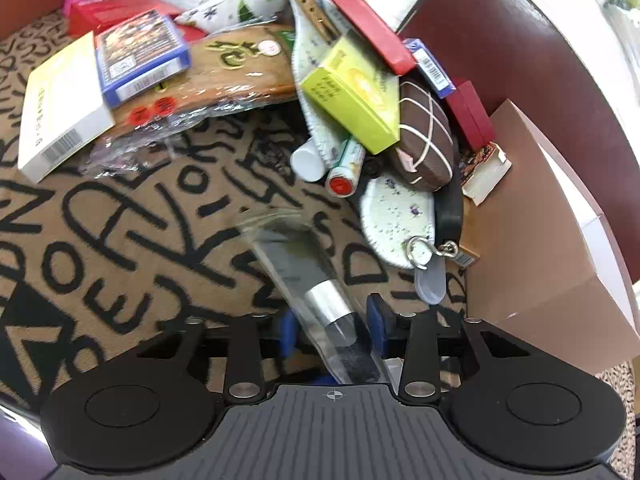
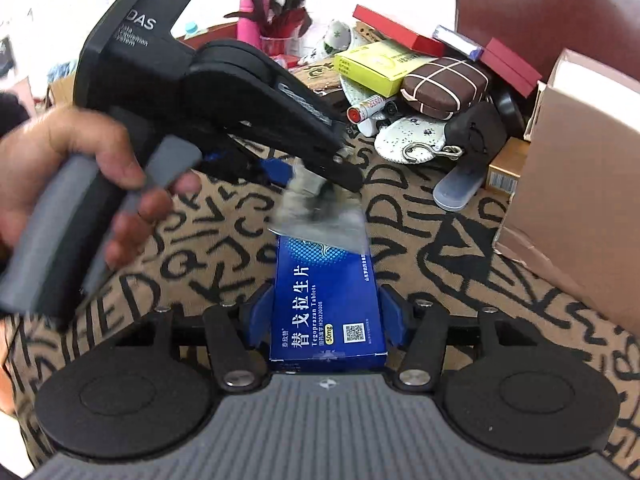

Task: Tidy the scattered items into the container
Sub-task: 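Grasp the clear bag with the left tool while the right tool grasps the blue medicine box, then carry the clear bag and blue medicine box over the box with both tools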

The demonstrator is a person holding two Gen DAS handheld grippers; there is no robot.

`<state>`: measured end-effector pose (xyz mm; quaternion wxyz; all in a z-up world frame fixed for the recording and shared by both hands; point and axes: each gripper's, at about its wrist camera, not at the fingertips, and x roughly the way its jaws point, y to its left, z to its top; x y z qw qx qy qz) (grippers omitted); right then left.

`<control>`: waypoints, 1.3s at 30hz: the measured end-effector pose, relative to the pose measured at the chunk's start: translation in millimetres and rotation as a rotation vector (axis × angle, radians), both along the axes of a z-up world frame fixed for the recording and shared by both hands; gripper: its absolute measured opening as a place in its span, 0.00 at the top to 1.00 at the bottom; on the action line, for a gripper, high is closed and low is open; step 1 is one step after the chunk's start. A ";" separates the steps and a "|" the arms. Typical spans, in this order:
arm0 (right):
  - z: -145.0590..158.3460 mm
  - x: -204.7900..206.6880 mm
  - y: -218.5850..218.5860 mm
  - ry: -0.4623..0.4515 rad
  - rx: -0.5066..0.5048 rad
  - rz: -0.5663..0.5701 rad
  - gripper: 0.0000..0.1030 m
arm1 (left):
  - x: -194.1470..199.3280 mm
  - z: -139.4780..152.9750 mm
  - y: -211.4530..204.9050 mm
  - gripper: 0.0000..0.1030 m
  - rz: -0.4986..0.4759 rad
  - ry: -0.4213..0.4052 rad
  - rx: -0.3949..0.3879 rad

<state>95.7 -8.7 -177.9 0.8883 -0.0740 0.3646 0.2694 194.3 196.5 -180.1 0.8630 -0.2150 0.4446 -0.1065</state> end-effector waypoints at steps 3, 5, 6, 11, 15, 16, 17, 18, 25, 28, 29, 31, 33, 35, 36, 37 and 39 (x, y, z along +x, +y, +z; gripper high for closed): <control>1.7 -10.6 -10.0 -0.005 -0.038 -0.007 0.41 | -7.8 3.1 12.3 0.73 -0.032 0.013 0.017; 4.2 -19.2 -20.5 0.004 -0.067 -0.041 0.41 | -14.3 5.4 17.3 0.74 -0.106 0.032 0.049; 4.8 -22.8 -27.2 0.011 -0.080 -0.062 0.41 | -18.1 6.0 18.3 0.73 -0.155 0.042 0.065; 8.5 -36.1 -55.5 0.093 -0.029 -0.113 0.35 | -38.3 10.4 15.6 0.50 -0.319 0.082 0.106; 13.8 -31.6 -50.3 0.061 -0.037 -0.122 0.29 | -44.4 10.0 5.9 0.29 -0.299 0.070 0.103; 14.6 -29.5 -47.2 0.060 -0.036 -0.112 0.29 | -44.3 9.5 2.5 0.28 -0.290 0.063 0.110; 14.5 -26.6 -44.9 0.060 -0.039 -0.103 0.29 | -43.9 9.1 -0.2 0.27 -0.284 0.055 0.119; 13.9 -23.8 -42.4 0.059 -0.049 -0.099 0.30 | -43.5 9.2 -2.4 0.28 -0.280 0.048 0.128; 6.2 -8.1 -37.5 0.102 -0.072 -0.100 0.40 | -48.4 11.7 -5.6 0.69 -0.314 0.048 0.188; 6.5 -5.1 -33.3 0.106 -0.091 -0.092 0.40 | -47.7 9.3 -11.6 0.57 -0.323 0.039 0.186; 6.5 -4.7 -30.7 0.104 -0.098 -0.092 0.40 | -47.1 8.5 -12.9 0.53 -0.319 0.036 0.176; 5.8 -2.7 -26.8 0.099 -0.107 -0.094 0.40 | -46.9 6.5 -16.2 0.41 -0.315 0.025 0.156; 5.5 -3.0 -26.4 0.098 -0.107 -0.099 0.40 | -48.0 7.1 -20.2 0.46 -0.318 0.023 0.168; 5.7 -2.8 -26.4 0.098 -0.107 -0.096 0.40 | -48.6 8.3 -23.3 0.59 -0.334 0.032 0.193; 5.7 -2.8 -26.8 0.099 -0.105 -0.097 0.40 | -48.7 7.9 -23.9 0.61 -0.336 0.036 0.188; 5.7 -2.8 -27.1 0.098 -0.104 -0.096 0.40 | -49.7 8.3 -24.7 0.61 -0.336 0.036 0.190; 5.8 -3.8 -27.8 0.098 -0.098 -0.102 0.40 | -52.3 7.7 -28.2 0.53 -0.334 0.017 0.201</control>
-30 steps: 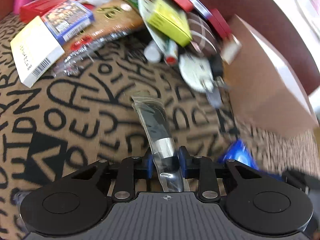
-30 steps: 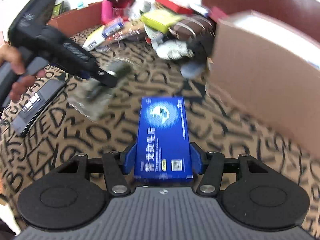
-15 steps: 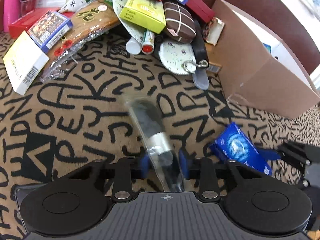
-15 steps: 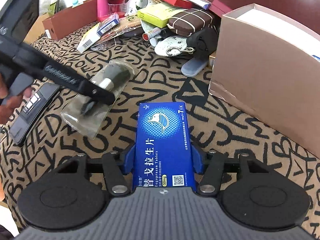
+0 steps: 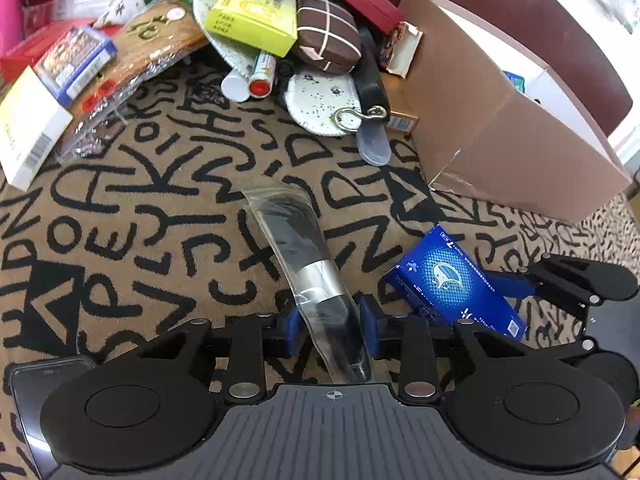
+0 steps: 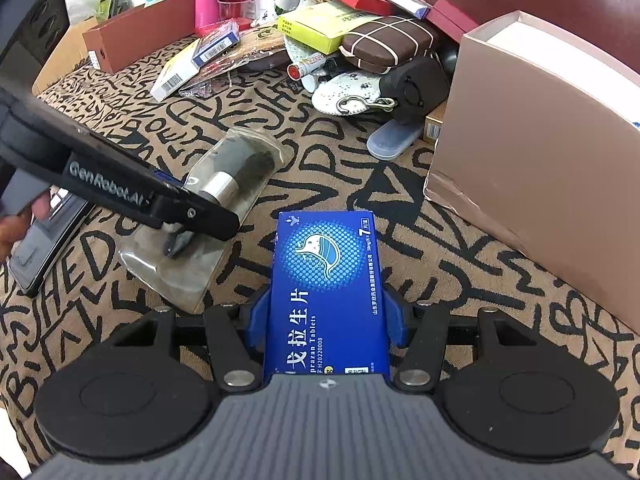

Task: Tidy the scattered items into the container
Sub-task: 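Carry the clear bag and blue medicine box over the box with both tools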

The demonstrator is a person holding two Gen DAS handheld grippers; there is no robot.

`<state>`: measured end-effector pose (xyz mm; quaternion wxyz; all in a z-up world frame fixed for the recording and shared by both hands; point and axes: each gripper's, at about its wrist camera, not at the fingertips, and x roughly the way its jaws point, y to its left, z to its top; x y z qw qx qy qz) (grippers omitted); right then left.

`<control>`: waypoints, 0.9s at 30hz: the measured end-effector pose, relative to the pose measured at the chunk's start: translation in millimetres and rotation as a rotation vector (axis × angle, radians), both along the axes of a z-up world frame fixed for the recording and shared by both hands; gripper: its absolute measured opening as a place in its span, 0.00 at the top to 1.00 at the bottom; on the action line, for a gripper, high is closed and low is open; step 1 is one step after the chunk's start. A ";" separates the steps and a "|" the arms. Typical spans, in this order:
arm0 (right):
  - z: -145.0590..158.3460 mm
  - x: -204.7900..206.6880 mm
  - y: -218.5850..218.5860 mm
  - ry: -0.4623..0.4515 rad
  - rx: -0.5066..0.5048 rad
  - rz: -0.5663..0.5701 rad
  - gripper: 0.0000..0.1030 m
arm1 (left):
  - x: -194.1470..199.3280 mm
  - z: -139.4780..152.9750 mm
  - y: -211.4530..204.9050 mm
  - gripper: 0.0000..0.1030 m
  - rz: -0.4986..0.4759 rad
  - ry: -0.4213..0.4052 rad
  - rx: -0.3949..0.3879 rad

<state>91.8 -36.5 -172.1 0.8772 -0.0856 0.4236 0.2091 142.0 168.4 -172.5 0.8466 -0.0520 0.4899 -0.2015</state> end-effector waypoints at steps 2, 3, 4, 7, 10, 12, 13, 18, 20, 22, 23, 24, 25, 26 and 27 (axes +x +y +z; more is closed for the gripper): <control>-0.1 -1.0 0.4 -0.007 0.001 -0.002 0.41 | -3.9 -0.8 -4.3 0.53 0.011 -0.018 0.013; 0.4 -2.0 -0.4 -0.007 0.007 -0.008 0.41 | -6.1 0.1 -7.2 0.55 0.007 -0.024 0.023; 1.0 -3.4 -1.7 -0.005 0.014 -0.014 0.41 | -8.3 1.1 -9.4 0.68 0.002 -0.023 0.024; 2.5 -9.8 -7.3 -0.001 0.037 -0.022 0.41 | -18.5 4.6 -14.1 0.74 -0.010 -0.013 0.004; 4.8 -17.8 -15.8 0.001 0.067 -0.039 0.41 | -31.2 8.8 -17.1 0.82 -0.013 -0.025 -0.023; 8.0 -23.5 -23.3 0.003 0.098 -0.055 0.41 | -38.0 11.9 -23.2 0.82 -0.017 -0.030 -0.058; 10.2 -26.4 -27.2 -0.003 0.111 -0.063 0.41 | -41.3 13.8 -29.1 0.83 -0.019 -0.040 -0.060; 24.3 -38.4 -50.0 -0.032 0.172 -0.098 0.41 | -51.9 33.2 -52.3 0.83 -0.023 -0.091 -0.069; 32.8 -42.5 -60.0 -0.054 0.193 -0.108 0.41 | -55.5 46.2 -60.7 0.83 -0.035 -0.119 -0.074; 43.4 -47.5 -69.2 -0.083 0.213 -0.116 0.41 | -58.1 62.2 -70.6 0.83 -0.051 -0.153 -0.072; 50.2 -49.2 -74.6 -0.100 0.227 -0.123 0.41 | -59.6 70.9 -76.0 0.83 -0.058 -0.173 -0.072; 58.0 -51.2 -80.1 -0.120 0.240 -0.130 0.41 | -60.1 79.3 -81.8 0.83 -0.062 -0.194 -0.074; 65.9 -52.3 -85.7 -0.143 0.250 -0.137 0.41 | -60.5 87.8 -87.5 0.83 -0.064 -0.216 -0.081; 73.6 -52.5 -92.3 -0.163 0.260 -0.143 0.41 | -61.2 97.6 -93.0 0.83 -0.065 -0.239 -0.090; 81.9 -52.6 -98.0 -0.183 0.268 -0.149 0.41 | -62.2 107.5 -98.8 0.83 -0.067 -0.265 -0.096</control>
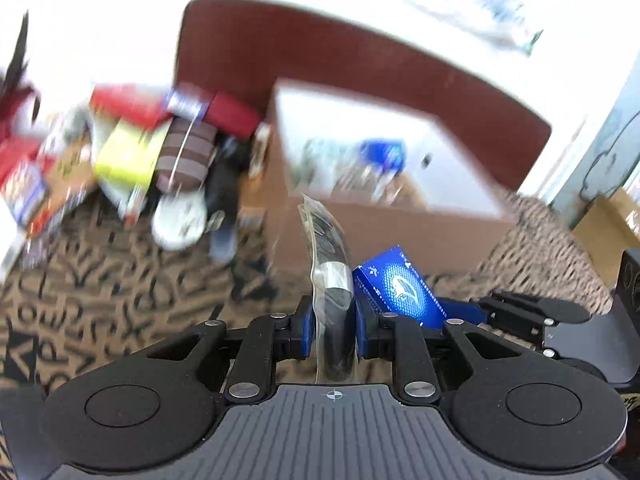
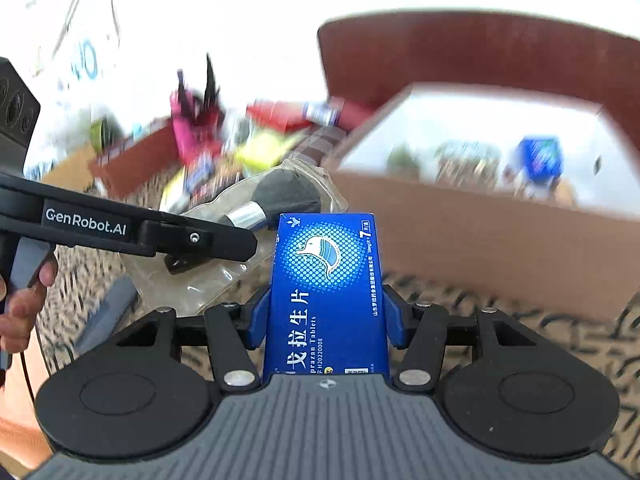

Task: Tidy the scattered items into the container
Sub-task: 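Carry the clear bag and blue medicine box over the box with both tools, then open both tools to drop the bag and medicine box into the box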

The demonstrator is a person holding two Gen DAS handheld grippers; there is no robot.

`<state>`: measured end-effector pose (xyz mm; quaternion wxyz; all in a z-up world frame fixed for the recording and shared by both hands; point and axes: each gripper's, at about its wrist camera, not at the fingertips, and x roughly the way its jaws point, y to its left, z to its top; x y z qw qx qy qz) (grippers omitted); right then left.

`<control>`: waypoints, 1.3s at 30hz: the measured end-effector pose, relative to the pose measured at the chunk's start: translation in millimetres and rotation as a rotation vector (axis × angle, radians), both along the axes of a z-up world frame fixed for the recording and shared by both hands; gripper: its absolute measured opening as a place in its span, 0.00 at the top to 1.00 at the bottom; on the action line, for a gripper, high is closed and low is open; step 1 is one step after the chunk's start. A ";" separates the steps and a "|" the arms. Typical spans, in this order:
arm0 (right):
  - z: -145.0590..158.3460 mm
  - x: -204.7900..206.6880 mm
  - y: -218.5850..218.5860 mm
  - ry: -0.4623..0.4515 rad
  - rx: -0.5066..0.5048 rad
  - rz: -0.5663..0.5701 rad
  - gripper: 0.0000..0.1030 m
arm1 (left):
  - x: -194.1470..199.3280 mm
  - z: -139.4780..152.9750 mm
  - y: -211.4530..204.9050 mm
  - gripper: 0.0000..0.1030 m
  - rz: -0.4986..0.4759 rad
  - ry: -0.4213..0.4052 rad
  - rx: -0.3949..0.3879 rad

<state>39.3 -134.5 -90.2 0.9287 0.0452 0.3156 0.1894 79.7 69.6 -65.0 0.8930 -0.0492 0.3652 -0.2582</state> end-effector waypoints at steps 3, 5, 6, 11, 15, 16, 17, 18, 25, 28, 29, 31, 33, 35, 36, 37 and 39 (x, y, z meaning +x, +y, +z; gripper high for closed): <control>22.7 3.5 -16.6 -0.053 0.015 -0.021 0.41 | 2.7 27.7 -18.0 0.83 -0.011 -0.068 -0.020; 35.6 7.9 -29.1 -0.085 0.019 -0.043 0.41 | 8.5 43.6 -31.1 0.83 -0.020 -0.100 -0.038; 41.7 10.6 -34.7 -0.099 0.014 -0.054 0.41 | 11.3 51.0 -37.7 0.83 -0.026 -0.114 -0.045; 63.8 28.6 -66.7 -0.141 -0.009 -0.111 0.41 | 36.3 76.3 -75.9 0.83 -0.043 -0.155 -0.089; 67.8 57.6 -94.1 -0.136 -0.015 -0.164 0.41 | 71.6 76.1 -107.5 0.83 -0.036 -0.136 -0.138; 66.7 65.5 -100.2 -0.135 -0.021 -0.180 0.41 | 81.8 73.7 -115.7 0.83 -0.036 -0.123 -0.147; 63.9 71.3 -106.0 -0.133 -0.030 -0.191 0.41 | 91.5 70.5 -123.4 0.83 -0.036 -0.106 -0.156; 61.7 77.7 -110.9 -0.132 -0.041 -0.202 0.41 | 100.4 66.6 -130.5 0.83 -0.037 -0.088 -0.165; 38.7 120.2 -141.8 -0.074 -0.057 -0.253 0.41 | 157.6 34.3 -168.0 0.83 -0.040 0.008 -0.203; 25.3 138.1 -151.6 -0.041 -0.059 -0.262 0.41 | 177.0 18.2 -179.2 0.83 -0.043 0.039 -0.198; 21.4 142.0 -153.5 -0.033 -0.061 -0.264 0.41 | 182.5 12.4 -180.8 0.83 -0.043 0.050 -0.199; 13.9 151.1 -156.9 -0.016 -0.063 -0.265 0.41 | 191.8 0.8 -182.7 0.83 -0.040 0.075 -0.199; 7.0 159.4 -159.0 0.000 -0.072 -0.264 0.41 | 199.5 -7.4 -185.5 0.83 -0.038 0.090 -0.195; 1.3 166.7 -159.1 0.018 -0.081 -0.265 0.41 | 206.5 -14.4 -187.9 0.82 -0.035 0.104 -0.188; -1.2 170.6 -159.8 0.027 -0.084 -0.265 0.41 | 209.6 -17.3 -188.9 0.82 -0.034 0.110 -0.185; -3.5 173.6 -160.2 0.037 -0.088 -0.267 0.41 | 212.4 -20.3 -189.9 0.82 -0.035 0.116 -0.181; -7.7 179.3 -160.1 0.055 -0.099 -0.278 0.41 | 217.2 -25.0 -191.2 0.82 -0.033 0.130 -0.177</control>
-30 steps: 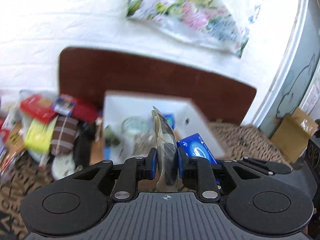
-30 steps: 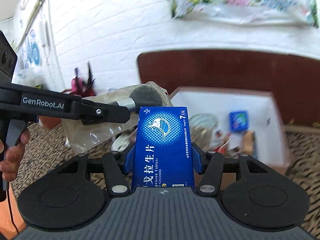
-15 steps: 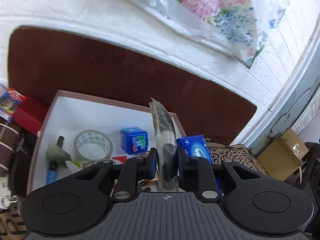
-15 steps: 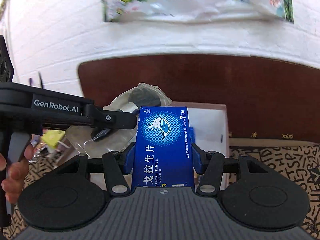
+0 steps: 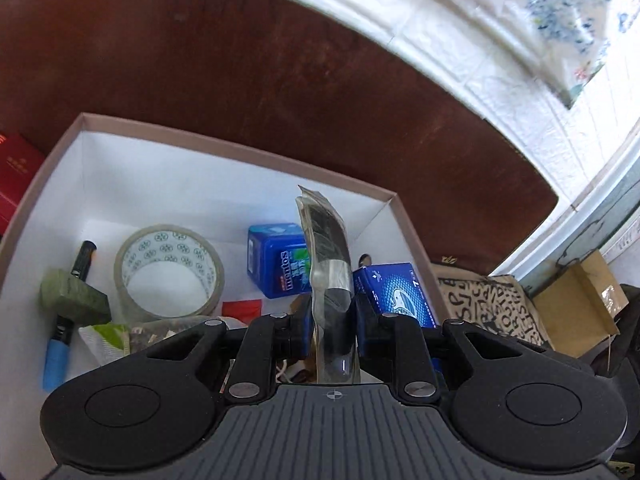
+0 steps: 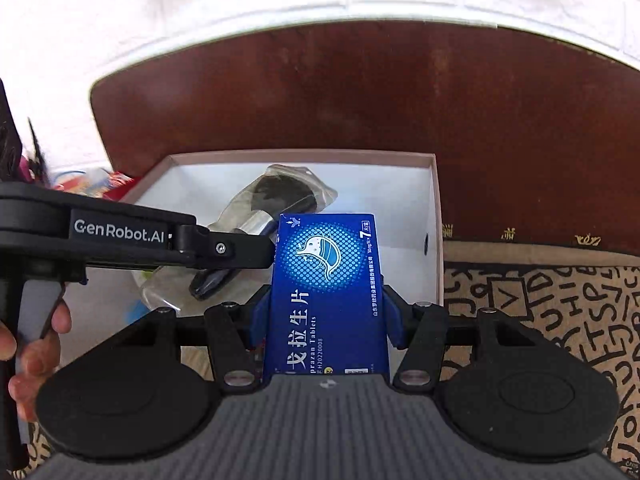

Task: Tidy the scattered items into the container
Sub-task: 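Open both tools to drop the bag and medicine box into the box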

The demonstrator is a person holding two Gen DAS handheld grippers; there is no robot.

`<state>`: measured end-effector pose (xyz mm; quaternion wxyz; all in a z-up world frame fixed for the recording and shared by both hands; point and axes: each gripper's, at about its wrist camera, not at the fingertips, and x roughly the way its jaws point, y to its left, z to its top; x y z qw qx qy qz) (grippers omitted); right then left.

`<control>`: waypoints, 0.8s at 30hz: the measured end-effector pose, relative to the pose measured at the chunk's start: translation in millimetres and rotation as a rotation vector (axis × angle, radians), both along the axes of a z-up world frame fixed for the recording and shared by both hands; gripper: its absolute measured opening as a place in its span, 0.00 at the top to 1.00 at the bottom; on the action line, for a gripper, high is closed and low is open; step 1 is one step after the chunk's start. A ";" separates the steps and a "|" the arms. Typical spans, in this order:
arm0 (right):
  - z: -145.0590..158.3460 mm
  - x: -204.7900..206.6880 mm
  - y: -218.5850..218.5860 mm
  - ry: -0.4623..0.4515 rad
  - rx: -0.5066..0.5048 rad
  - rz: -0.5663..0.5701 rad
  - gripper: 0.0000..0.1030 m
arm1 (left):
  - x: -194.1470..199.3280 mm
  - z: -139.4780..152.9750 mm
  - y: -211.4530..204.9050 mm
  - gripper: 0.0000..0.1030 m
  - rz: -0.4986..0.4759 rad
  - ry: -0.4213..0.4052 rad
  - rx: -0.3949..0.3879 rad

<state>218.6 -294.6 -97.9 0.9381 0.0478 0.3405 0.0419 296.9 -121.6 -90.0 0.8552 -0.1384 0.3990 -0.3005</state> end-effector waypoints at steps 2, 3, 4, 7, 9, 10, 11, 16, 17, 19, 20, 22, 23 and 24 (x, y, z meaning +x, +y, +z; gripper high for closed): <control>-3.0 4.2 0.7 0.009 -0.007 -0.006 0.41 | 4.4 -4.3 -3.3 0.82 0.000 0.011 0.007; -4.5 6.0 0.7 0.014 -0.010 -0.010 0.41 | 6.2 -6.2 -4.5 0.82 -0.001 0.017 0.011; -5.5 7.1 0.9 0.015 -0.012 -0.010 0.41 | 7.8 -8.2 -5.1 0.82 0.000 0.022 0.015; -5.5 10.5 2.2 0.014 -0.020 -0.012 0.41 | 13.1 -12.2 -5.6 0.79 0.005 0.036 0.015; -5.3 13.4 1.7 0.008 -0.025 -0.022 0.41 | 15.4 -14.9 -4.4 0.57 0.015 0.046 0.002; -4.4 13.0 2.6 -0.002 -0.036 -0.027 0.39 | 14.9 -15.2 -3.0 0.50 0.029 0.042 -0.001; -4.8 13.6 3.6 -0.012 -0.053 -0.026 0.29 | 13.9 -14.7 -1.0 0.28 0.047 0.030 -0.004; -0.5 3.8 12.6 -0.080 -0.098 0.023 0.02 | 12.6 -10.3 13.0 0.00 0.077 0.016 -0.042; 0.4 3.1 12.5 -0.086 -0.102 0.025 0.02 | 13.1 -9.9 15.3 0.00 0.076 0.030 -0.048; 3.2 0.5 9.6 -0.095 -0.085 0.018 0.02 | 12.6 -9.9 20.6 0.00 0.060 0.052 -0.072; 4.5 -0.7 7.6 -0.098 -0.071 0.014 0.02 | 11.7 -9.5 23.3 0.00 0.055 0.056 -0.084; 6.4 -1.6 3.5 -0.101 -0.047 0.013 0.02 | 8.7 -8.4 26.0 0.00 0.045 0.061 -0.087; 7.6 -2.8 2.5 -0.100 -0.041 0.011 0.02 | 7.0 -7.9 26.2 0.00 0.040 0.059 -0.081; 8.5 -3.7 2.3 -0.099 -0.040 0.009 0.02 | 5.2 -7.2 26.0 0.00 0.033 0.055 -0.075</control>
